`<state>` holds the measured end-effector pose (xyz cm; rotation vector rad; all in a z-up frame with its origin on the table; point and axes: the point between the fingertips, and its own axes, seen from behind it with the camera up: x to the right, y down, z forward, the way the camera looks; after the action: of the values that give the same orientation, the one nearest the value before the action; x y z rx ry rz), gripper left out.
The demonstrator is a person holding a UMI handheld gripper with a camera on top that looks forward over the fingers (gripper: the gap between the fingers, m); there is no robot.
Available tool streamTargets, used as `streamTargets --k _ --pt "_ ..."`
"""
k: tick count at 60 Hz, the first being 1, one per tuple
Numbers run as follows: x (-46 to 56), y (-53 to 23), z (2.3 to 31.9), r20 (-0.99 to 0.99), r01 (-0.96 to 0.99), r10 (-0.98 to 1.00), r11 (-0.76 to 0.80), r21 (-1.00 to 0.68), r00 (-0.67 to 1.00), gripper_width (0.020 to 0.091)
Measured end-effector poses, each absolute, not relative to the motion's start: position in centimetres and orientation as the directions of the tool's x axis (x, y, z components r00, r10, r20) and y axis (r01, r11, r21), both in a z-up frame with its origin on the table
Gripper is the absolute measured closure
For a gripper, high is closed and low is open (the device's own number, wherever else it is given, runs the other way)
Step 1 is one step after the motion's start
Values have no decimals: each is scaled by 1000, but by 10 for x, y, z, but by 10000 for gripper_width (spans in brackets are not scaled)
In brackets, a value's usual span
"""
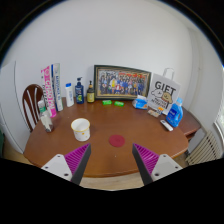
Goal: Pour water
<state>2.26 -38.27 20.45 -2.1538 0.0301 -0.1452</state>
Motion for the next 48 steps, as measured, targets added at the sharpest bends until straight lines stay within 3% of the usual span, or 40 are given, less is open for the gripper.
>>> streamTargets --k 25,48 --pt "-171 -341 155 7 67 109 -560 -826 994 251" --pt "-340 -202 104 -60 52 251 -417 -907 966 245"
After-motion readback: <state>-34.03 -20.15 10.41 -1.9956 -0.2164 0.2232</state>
